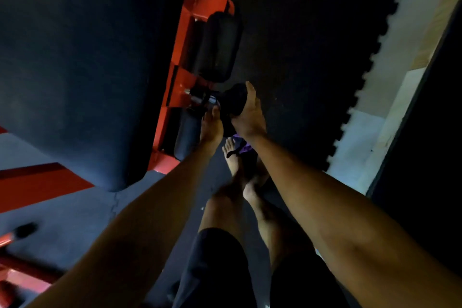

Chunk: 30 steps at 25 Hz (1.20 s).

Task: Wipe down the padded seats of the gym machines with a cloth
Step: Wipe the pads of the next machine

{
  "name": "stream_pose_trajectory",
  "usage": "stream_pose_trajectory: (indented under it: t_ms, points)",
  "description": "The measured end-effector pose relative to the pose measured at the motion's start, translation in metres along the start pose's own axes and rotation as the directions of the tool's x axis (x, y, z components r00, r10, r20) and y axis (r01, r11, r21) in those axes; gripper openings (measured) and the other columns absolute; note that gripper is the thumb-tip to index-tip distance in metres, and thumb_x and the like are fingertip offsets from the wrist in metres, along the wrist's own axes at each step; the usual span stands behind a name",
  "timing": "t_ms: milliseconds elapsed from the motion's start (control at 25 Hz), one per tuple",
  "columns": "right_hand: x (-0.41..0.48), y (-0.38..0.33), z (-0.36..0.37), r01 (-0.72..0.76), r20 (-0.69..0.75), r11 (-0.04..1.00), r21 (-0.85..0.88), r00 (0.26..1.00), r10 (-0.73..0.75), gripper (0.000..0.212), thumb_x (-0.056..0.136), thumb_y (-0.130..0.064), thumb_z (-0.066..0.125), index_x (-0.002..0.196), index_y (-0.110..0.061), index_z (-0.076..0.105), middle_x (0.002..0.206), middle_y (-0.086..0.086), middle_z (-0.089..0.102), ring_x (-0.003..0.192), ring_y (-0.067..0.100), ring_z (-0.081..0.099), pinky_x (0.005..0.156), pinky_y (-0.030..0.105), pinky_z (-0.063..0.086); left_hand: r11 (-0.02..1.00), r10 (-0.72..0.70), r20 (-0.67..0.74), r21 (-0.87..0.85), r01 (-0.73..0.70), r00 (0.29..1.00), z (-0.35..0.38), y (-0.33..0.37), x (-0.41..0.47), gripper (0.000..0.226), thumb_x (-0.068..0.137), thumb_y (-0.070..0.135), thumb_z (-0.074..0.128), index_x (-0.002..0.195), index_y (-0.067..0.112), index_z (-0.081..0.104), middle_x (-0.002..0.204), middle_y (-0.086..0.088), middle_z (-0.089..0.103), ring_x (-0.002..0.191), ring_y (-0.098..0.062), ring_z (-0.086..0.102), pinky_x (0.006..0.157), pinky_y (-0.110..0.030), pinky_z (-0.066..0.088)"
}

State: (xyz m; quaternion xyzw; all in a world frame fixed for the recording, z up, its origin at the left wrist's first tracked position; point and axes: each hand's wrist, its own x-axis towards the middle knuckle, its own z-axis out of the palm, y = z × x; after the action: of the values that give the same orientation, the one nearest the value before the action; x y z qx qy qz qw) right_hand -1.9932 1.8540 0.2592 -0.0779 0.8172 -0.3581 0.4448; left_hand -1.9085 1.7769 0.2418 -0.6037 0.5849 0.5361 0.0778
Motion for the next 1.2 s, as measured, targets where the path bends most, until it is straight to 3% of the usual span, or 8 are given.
stream_pose_trajectory:
  t_ms: [80, 200, 480, 600, 760, 920, 1080, 1200]
  points:
    - [0.01, -0.008, -0.021, -0.044, 0.004, 0.999, 0.003, 0.999, 0.044, 0.103, 0.084, -0.034, 0.08, 0.16, -0.033, 0.009, 0.153, 0.015, 0.037, 0.132, 0.041, 0.05, 0.104, 0.055, 0.049, 1.0, -0.007, 0.023, -0.026, 0.008, 1.0, 0.011, 0.022, 0.004, 0.05, 0.111, 0.034, 0.03, 0.156, 0.011, 0.034, 0.159, -0.01, 0.037, 0.146, -0.025, 0.035, 0.115, -0.025, 0.024]
    - [0.027, -0.018, -0.043, -0.099, 0.012, 0.994, -0.054, 0.995, 0.1, 0.1, 0.086, -0.029, 0.078, 0.159, -0.03, 0.01, 0.152, 0.016, 0.036, 0.133, 0.04, 0.049, 0.104, 0.051, 0.048, 0.995, -0.047, 0.007, -0.085, 0.047, 0.999, 0.025, 0.043, 0.016, 0.049, 0.111, 0.034, 0.034, 0.152, 0.007, 0.04, 0.155, -0.015, 0.043, 0.144, -0.029, 0.039, 0.121, -0.039, 0.028]
    - [0.099, -0.042, -0.071, -0.185, 0.06, 0.965, -0.186, 0.978, 0.199, 0.089, 0.084, -0.031, 0.08, 0.153, -0.023, 0.025, 0.152, 0.012, 0.033, 0.132, 0.037, 0.05, 0.099, 0.044, 0.047, 0.98, -0.143, -0.03, -0.14, 0.138, 0.989, 0.041, 0.112, 0.078, 0.043, 0.111, 0.021, 0.036, 0.142, -0.005, 0.048, 0.147, -0.022, 0.049, 0.14, -0.034, 0.044, 0.113, -0.032, 0.031]
    - [0.133, -0.053, -0.073, -0.145, 0.061, 0.969, -0.2, 0.985, 0.16, 0.085, 0.084, -0.031, 0.081, 0.151, -0.019, 0.03, 0.15, 0.013, 0.037, 0.13, 0.038, 0.052, 0.099, 0.045, 0.047, 0.99, -0.103, -0.048, -0.1, 0.098, 0.993, 0.041, 0.13, 0.114, 0.044, 0.11, 0.025, 0.037, 0.14, -0.003, 0.051, 0.144, -0.021, 0.053, 0.13, -0.025, 0.05, 0.114, -0.035, 0.036]
    - [0.174, -0.058, -0.067, -0.107, 0.079, 0.975, -0.194, 0.989, 0.125, 0.083, 0.085, -0.034, 0.078, 0.151, -0.02, 0.03, 0.149, 0.012, 0.041, 0.129, 0.037, 0.053, 0.105, 0.055, 0.046, 0.994, -0.11, -0.181, -0.049, 0.102, 0.977, 0.042, 0.124, 0.174, 0.065, 0.098, 0.046, 0.037, 0.139, -0.001, 0.054, 0.14, -0.022, 0.055, 0.131, -0.033, 0.052, 0.112, -0.049, 0.04]
    - [0.212, -0.07, -0.056, 0.043, 0.055, 0.957, -0.288, 0.998, -0.028, 0.086, 0.085, -0.038, 0.078, 0.154, -0.018, 0.032, 0.152, 0.01, 0.045, 0.14, 0.029, 0.045, 0.118, 0.056, 0.03, 0.978, -0.194, -0.266, -0.127, 0.166, 0.944, 0.036, 0.151, 0.2, 0.05, 0.108, 0.036, 0.036, 0.137, 0.001, 0.057, 0.136, -0.019, 0.059, 0.128, -0.032, 0.055, 0.109, -0.048, 0.044]
    - [0.24, -0.07, -0.035, 0.106, 0.044, 0.979, -0.176, 0.994, -0.099, 0.092, 0.083, -0.033, 0.082, 0.155, -0.022, 0.026, 0.155, 0.013, 0.034, 0.134, 0.034, 0.05, 0.098, 0.051, 0.055, 0.948, -0.291, -0.324, -0.227, 0.224, 0.9, 0.046, 0.158, 0.214, 0.048, 0.108, 0.039, 0.034, 0.13, 0.005, 0.061, 0.128, -0.017, 0.064, 0.121, -0.032, 0.06, 0.105, -0.048, 0.047]
    - [0.258, -0.068, -0.011, 0.135, 0.012, 0.975, -0.179, 0.991, -0.135, 0.091, 0.082, -0.035, 0.082, 0.154, -0.026, 0.027, 0.155, 0.012, 0.026, 0.129, 0.038, 0.052, 0.091, 0.052, 0.058, 0.928, -0.337, -0.367, -0.285, 0.24, 0.867, 0.048, 0.154, 0.224, 0.054, 0.106, 0.049, 0.03, 0.133, 0.013, 0.06, 0.129, -0.011, 0.064, 0.122, -0.027, 0.059, 0.107, -0.045, 0.046]
